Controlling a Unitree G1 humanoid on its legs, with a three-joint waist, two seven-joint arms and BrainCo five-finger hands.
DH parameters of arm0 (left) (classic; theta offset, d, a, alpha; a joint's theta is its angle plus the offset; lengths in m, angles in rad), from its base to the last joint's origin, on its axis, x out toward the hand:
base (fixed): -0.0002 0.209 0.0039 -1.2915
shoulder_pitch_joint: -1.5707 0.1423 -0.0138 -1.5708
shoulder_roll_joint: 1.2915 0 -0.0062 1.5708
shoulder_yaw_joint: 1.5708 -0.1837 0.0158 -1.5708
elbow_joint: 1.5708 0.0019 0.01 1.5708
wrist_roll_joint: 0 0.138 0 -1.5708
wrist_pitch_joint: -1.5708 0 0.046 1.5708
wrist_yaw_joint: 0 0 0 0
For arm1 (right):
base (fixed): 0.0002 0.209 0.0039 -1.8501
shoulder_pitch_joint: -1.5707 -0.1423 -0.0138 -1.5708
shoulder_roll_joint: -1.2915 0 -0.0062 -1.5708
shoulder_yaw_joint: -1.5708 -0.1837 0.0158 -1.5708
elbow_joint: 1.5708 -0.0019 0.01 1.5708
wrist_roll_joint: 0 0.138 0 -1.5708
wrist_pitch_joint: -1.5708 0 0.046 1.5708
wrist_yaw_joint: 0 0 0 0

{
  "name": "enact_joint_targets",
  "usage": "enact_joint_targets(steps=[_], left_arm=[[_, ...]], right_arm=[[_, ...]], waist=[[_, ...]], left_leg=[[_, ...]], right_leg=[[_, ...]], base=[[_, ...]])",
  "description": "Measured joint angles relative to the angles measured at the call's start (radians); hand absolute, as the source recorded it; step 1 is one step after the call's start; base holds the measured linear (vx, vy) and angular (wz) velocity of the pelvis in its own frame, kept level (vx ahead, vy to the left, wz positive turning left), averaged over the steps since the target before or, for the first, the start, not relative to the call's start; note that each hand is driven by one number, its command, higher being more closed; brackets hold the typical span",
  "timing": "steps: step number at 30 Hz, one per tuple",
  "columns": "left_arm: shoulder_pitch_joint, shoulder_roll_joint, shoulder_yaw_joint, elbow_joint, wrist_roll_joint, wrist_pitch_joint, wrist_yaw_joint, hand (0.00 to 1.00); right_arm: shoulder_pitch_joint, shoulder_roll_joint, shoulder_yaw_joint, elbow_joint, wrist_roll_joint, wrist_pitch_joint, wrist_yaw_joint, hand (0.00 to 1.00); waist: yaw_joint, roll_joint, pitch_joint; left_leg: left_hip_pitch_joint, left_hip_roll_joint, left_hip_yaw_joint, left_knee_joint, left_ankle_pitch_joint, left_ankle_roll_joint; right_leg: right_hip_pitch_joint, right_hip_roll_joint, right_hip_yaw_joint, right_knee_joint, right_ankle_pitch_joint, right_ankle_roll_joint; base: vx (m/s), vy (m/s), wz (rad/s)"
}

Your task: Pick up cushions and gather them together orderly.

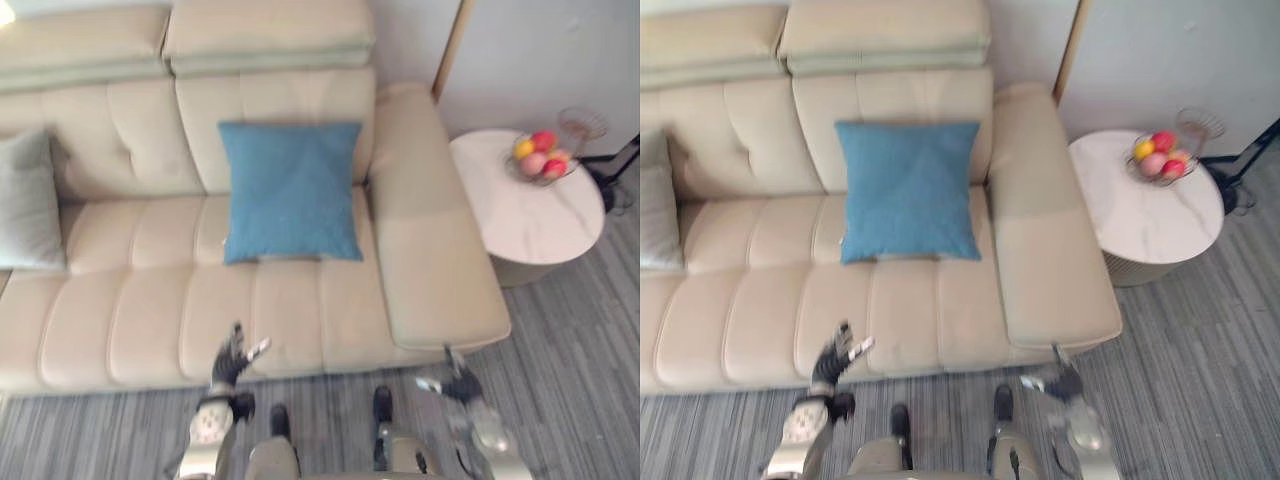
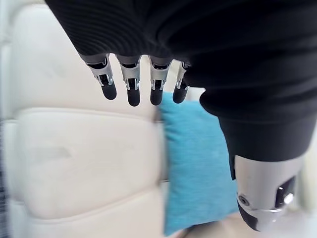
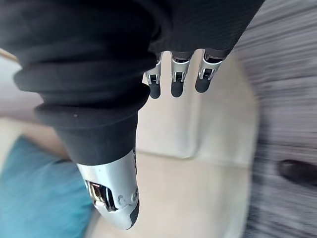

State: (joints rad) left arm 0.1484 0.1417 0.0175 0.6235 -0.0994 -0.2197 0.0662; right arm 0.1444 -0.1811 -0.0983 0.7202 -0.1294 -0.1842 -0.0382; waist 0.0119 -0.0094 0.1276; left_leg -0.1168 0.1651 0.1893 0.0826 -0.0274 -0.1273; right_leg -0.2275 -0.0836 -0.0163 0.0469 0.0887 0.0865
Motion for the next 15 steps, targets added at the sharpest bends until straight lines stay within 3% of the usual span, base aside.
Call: enact_joint_targets(steps=[5,8,9,10,11,12,13,15], left_arm=[[0.045,0.035,0.062,0.124,0.055,0.018,-0.020,0.00],[0.046,0.054,0.064,0.129,0.056,0.017,-0.021,0.00],[0.044,0.056,0.064,0.128,0.063,0.017,-0.021,0.00],[0.037,0.056,0.065,0.124,0.073,0.016,-0.022,0.00],[0.033,0.059,0.062,0.124,0.074,0.016,-0.022,0.00],[0.029,0.059,0.061,0.120,0.074,0.016,-0.022,0.00],[0.029,0.060,0.061,0.111,0.074,0.018,-0.020,0.00],[0.019,0.048,0.063,0.093,0.074,0.019,-0.018,0.00]], right_arm=[[0.053,-0.031,-0.049,0.120,-0.040,0.014,0.022,0.00],[0.054,-0.035,-0.046,0.131,-0.042,0.017,0.022,0.00],[0.055,-0.034,-0.041,0.130,-0.042,0.016,0.023,0.00],[0.039,-0.025,-0.039,0.128,-0.041,0.018,0.026,0.00],[0.043,-0.021,-0.038,0.128,-0.041,0.018,0.028,0.00],[0.059,-0.020,-0.021,0.130,-0.040,0.018,0.036,0.00],[0.067,-0.021,-0.007,0.129,-0.041,0.019,0.043,0.00],[0.040,-0.027,-0.007,0.124,-0.038,0.019,0.041,0.00]], waist=[[-0.004,-0.010,-0.005],[-0.024,-0.011,-0.001],[-0.026,-0.012,-0.001],[-0.025,0.006,0.008],[-0.028,-0.001,0.010],[-0.030,-0.024,0.012],[-0.023,-0.046,0.004],[-0.011,-0.062,-0.004]], left_leg=[[0.097,-0.013,0.076,0.011,-0.043,0.003],[0.083,-0.010,0.086,0.089,-0.070,0.017],[0.071,-0.006,0.089,0.105,-0.074,0.023],[0.057,0.019,0.094,0.121,-0.074,0.028],[0.053,0.015,0.081,0.132,-0.074,0.027],[0.050,0.002,0.056,0.152,-0.073,0.028],[0.016,-0.002,0.044,0.189,-0.073,0.027],[-0.061,0.009,0.028,0.234,-0.063,0.011]], right_leg=[[0.052,-0.004,0.078,-0.001,0.008,0.008],[0.006,-0.007,0.082,0.125,-0.021,0.010],[-0.002,-0.005,0.085,0.138,-0.009,0.029],[-0.067,-0.008,0.095,0.392,-0.137,0.031],[-0.090,-0.014,0.092,0.525,-0.189,0.034],[-0.088,-0.031,0.096,0.717,-0.256,0.061],[-0.069,-0.037,0.104,0.785,-0.301,0.067],[-0.075,-0.027,0.095,0.706,-0.358,0.070]], base=[[0.04,0.069,-0.43],[-0.01,0.036,-0.17],[-0.09,-0.020,-0.09],[-0.12,-0.046,0.05],[-0.10,-0.101,0.43],[-0.12,-0.199,0.69],[-0.12,-0.230,0.62],[-0.12,-0.209,0.19]])
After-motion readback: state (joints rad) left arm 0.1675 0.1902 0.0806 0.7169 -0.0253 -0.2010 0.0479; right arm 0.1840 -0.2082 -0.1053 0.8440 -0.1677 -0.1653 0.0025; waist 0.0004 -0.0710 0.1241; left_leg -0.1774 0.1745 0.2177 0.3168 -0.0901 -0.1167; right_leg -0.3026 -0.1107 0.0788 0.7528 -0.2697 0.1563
